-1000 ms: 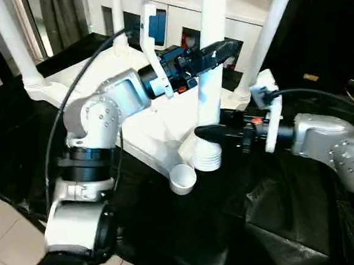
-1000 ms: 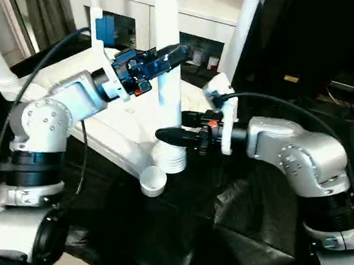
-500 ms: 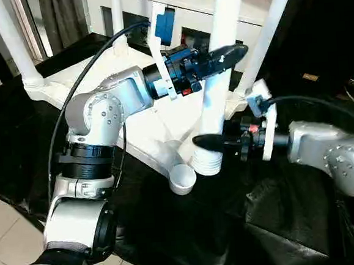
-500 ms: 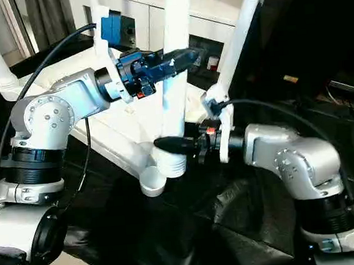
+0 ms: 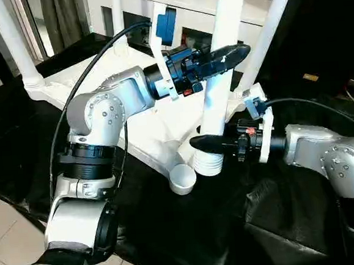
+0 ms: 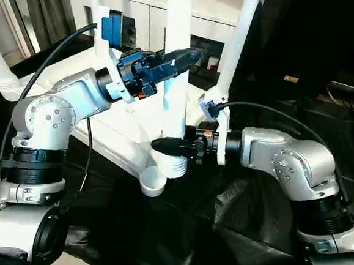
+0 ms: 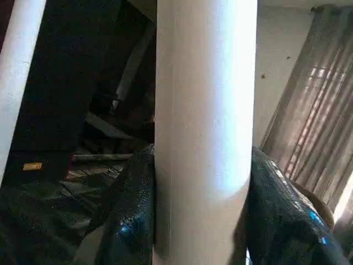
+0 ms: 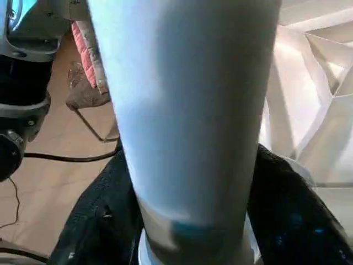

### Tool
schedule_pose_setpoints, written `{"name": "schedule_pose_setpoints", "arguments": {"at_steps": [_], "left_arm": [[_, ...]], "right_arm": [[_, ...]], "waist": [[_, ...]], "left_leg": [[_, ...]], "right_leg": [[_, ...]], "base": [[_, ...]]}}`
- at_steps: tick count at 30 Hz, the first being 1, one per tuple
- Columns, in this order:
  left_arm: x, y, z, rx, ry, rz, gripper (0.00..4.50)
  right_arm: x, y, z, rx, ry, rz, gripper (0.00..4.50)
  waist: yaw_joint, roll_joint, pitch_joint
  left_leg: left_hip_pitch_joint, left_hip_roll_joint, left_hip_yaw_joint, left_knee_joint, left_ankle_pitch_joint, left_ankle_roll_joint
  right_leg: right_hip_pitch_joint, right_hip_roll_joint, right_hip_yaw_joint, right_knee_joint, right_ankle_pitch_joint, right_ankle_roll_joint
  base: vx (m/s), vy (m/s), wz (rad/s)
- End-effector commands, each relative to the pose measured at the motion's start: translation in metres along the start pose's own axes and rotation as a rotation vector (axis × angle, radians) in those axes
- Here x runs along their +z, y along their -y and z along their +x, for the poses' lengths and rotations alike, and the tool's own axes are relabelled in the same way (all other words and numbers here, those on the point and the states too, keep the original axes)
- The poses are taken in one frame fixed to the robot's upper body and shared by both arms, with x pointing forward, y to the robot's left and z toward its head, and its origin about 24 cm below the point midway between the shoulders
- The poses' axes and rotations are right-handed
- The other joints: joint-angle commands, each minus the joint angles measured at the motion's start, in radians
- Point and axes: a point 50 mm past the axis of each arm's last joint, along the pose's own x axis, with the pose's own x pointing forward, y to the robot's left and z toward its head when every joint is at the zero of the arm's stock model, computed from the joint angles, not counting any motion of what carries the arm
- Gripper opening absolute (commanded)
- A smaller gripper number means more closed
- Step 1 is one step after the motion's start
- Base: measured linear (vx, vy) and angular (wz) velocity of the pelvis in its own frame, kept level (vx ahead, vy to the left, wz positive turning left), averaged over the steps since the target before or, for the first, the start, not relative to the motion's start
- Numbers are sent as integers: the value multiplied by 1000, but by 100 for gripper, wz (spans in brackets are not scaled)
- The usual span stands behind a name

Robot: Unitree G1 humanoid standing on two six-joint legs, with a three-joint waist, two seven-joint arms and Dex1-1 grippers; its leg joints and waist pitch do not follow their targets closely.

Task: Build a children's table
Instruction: Pick table leg

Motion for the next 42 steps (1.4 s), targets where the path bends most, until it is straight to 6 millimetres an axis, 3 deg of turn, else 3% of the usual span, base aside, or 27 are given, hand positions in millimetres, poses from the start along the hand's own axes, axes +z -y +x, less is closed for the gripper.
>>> {"name": "schedule_pose_setpoints", "arguments": {"at_steps": [1,5,6,7,8,12,14,15,19,21,22,24,25,27,28,29,30,31,32,33,34,36,37,38,39,40,42], "left_arm": [[2,9,7,-64,0,13,177],[-1,10,8,-70,-10,10,177],[-2,8,8,-59,-11,9,177],[-3,7,8,-52,-12,10,177],[-4,7,8,-49,-14,17,233],[-4,3,6,-13,10,-16,258],[4,-1,2,10,127,-25,270],[7,-1,1,8,167,-28,288],[25,-6,-8,24,547,-155,290],[26,-4,-12,0,639,-187,290],[25,-1,-13,-16,644,-193,290],[24,1,-14,-26,644,-197,290],[23,0,-15,11,618,-177,290],[20,-16,-19,254,521,-101,290],[20,-16,-19,254,521,-101,290],[15,-28,-26,436,429,10,290],[10,-37,-37,590,328,161,290],[3,-44,-49,722,210,329,290],[-5,-49,-61,803,120,379,290],[-11,-51,-70,855,60,391,290],[-27,-52,-94,951,26,385,290],[-33,-51,-103,975,22,396,290],[-47,-50,-122,1057,6,442,290],[-57,-50,-135,1127,22,453,290],[-68,-47,-146,1186,30,463,290],[-71,-46,-149,1199,32,465,290],[-83,-43,-160,1292,31,468,290]], "right_arm": [[-2,4,-4,-29,6,20,225],[-3,3,-4,-33,13,24,202],[-4,4,-4,-35,14,24,198],[-5,4,-4,-40,17,25,197],[-5,5,-4,-48,21,27,197],[-6,6,-4,-64,40,33,196],[-4,8,-4,-97,90,35,196],[-3,9,-5,-107,108,35,195],[10,15,-4,-184,309,50,195],[14,17,-4,-220,396,75,194],[15,18,-4,-236,417,78,193],[16,19,-3,-251,436,78,193],[18,21,-4,-299,457,61,193],[20,24,-8,-414,441,-37,193],[20,24,-8,-414,441,-37,193],[18,28,-11,-508,418,-79,193],[14,33,-16,-604,391,-100,193],[9,38,-21,-714,353,-120,193],[2,41,-27,-810,296,-165,193],[-3,44,-31,-880,250,-204,193],[-19,42,-38,-953,184,-246,193],[-25,40,-41,-976,157,-260,193],[-37,36,-44,-1007,98,-314,193],[-45,34,-46,-1021,82,-331,193],[-52,31,-46,-1017,95,-321,193],[-54,31,-46,-1016,100,-317,193],[-60,29,-44,-1016,179,-241,193]], "waist": [[4,19,-85],[5,18,-85],[5,27,-85],[4,22,-85],[4,21,-86],[3,24,-86],[1,32,-85],[1,27,-87],[2,25,-87],[-1,30,-88],[-1,36,-88],[-5,36,-88],[-6,47,-88],[-12,56,-88],[-13,50,-86],[-12,49,-86],[-8,61,-85],[-13,61,-83],[-14,73,-84],[-19,67,-85],[-23,71,-89],[-26,72,-90],[-30,71,-97],[-33,71,-96],[-39,52,-91],[-33,57,-93],[-24,47,-89]], "left_leg": [[-4,3,17,-64,-110,-30],[-4,3,17,-64,-108,-31],[-3,3,16,-65,-113,-33],[-3,4,17,-65,-118,-33],[-4,3,16,-65,-115,-32],[-5,3,16,-64,-116,-35],[-5,2,17,-64,-123,-33],[-4,0,18,-63,-127,-32],[-8,0,19,-61,-120,-32],[-7,-1,19,-62,-137,-27],[-5,0,18,-64,-133,-27],[-2,2,18,-65,-134,-22],[-2,1,17,-66,-132,-22],[2,2,16,-67,-137,-26],[2,-1,18,-68,-138,-23],[0,-4,19,-68,-134,-21],[0,3,11,-74,-125,-22],[-2,-2,11,-78,-127,-33],[1,-1,12,-76,-129,-48],[0,-5,15,-75,-118,-61],[0,-7,17,-72,-114,-66],[-5,-7,17,-71,-98,-58],[-9,-4,14,-70,-90,-41],[-10,-4,16,-70,-86,-36],[-12,-4,21,-71,-118,-15],[-15,-8,23,-67,-125,1],[-22,-12,31,-58,-140,87]], "right_leg": [[72,-47,33,-66,-238,-136],[72,-47,33,-66,-231,-139],[72,-47,33,-65,-233,-141],[72,-46,32,-67,-234,-140],[73,-47,33,-67,-233,-140],[74,-47,32,-66,-221,-148],[72,-46,34,-68,-221,-150],[74,-46,32,-70,-234,-148],[73,-49,32,-70,-219,-171],[72,-46,31,-71,-217,-177],[72,-44,31,-67,-214,-168],[72,-41,31,-68,-210,-156],[71,-41,32,-67,-203,-156],[71,-37,31,-72,-198,-128],[73,-35,32,-75,-212,-110],[76,-36,33,-74,-221,-108],[71,-35,33,-84,-240,-63],[75,-33,32,-84,-280,-17],[72,-34,34,-82,-293,-2],[75,-32,35,-82,-296,15],[75,-32,37,-77,-282,1],[76,-32,38,-74,-229,-26],[80,-32,36,-69,-190,-57],[78,-30,37,-69,-171,-64],[72,-32,37,-79,-201,-70],[76,-42,41,-77,-222,-71],[79,-87,65,-97,-385,-59]], "base": [[0,0,0],[0,0,0],[0,0,0],[0,0,0],[0,0,0],[0,0,0],[0,0,0],[0,0,0],[0,0,0],[0,0,0],[0,0,0],[0,0,0],[0,0,0],[0,0,0],[0,0,0],[0,0,0],[0,0,0],[0,0,0],[0,0,0],[0,0,0],[0,0,0],[0,0,0],[0,0,0],[0,0,0],[0,0,0],[0,0,0],[0,0,0]]}}
